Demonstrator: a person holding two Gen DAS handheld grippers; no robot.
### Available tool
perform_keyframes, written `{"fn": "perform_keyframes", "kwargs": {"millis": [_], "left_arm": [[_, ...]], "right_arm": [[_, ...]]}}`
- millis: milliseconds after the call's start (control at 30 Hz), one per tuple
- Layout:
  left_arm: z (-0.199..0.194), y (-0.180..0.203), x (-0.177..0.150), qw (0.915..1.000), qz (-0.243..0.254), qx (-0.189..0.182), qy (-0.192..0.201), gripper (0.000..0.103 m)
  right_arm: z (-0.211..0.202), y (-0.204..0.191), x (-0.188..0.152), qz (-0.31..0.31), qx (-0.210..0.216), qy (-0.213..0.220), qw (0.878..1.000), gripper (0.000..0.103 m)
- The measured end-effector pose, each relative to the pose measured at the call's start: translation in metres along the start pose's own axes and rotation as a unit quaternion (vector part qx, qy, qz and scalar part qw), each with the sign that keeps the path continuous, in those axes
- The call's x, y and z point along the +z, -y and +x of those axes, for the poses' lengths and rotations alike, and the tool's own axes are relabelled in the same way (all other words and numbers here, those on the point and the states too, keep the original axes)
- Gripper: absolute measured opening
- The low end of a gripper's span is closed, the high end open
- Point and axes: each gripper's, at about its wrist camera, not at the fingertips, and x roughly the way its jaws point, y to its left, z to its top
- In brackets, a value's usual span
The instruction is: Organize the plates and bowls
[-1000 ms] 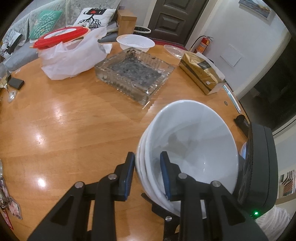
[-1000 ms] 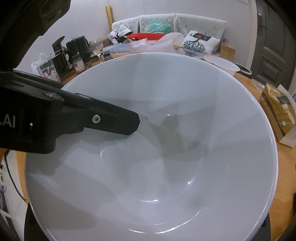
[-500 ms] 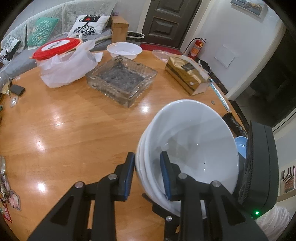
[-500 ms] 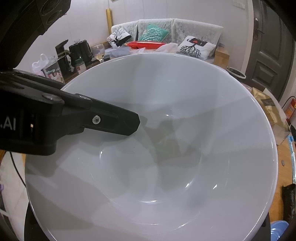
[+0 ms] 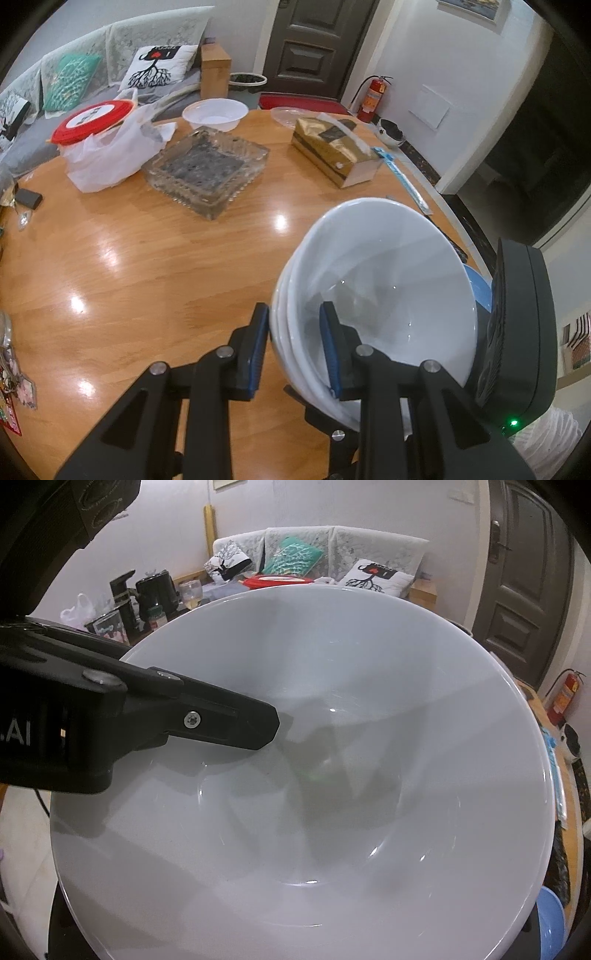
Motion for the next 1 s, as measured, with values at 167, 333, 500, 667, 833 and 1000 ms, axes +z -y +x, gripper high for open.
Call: {"fn": "perform_keyframes", "kwargs": {"millis": [167,333,500,667,833,1000], "left_arm": [[-0.002,0.02,-0.004,0.9999,0.011,-0.004,0.0,0.025],[-0.002,0.041,-0.006,0.9997,0.024,-0.008,-0.002,0.025],[-0.001,0.061,-0.006,0.9993,0.035,-0.014,-0.002,0.025],[0.001,0.08,-0.008,0.9987,0.047,-0.02,-0.004,0.025],[0.007,0.099,-0.01,0.9979,0.058,-0.026,-0.008,0.024],[0.015,0.117,-0.011,0.9971,0.067,-0.032,-0.013,0.024]], "right_arm": [[-0.015,0.007,-0.01,0.007,-0.009,0.002,1.0,0.102],[-0.03,0.016,-0.022,0.016,-0.017,0.005,1.0,0.102],[-0.043,0.024,-0.032,0.023,-0.027,0.007,0.999,0.102],[-0.056,0.031,-0.043,0.03,-0.038,0.008,0.999,0.102],[-0.067,0.04,-0.056,0.038,-0.045,0.008,0.998,0.102],[-0.077,0.05,-0.069,0.047,-0.052,0.005,0.998,0.102]]}}
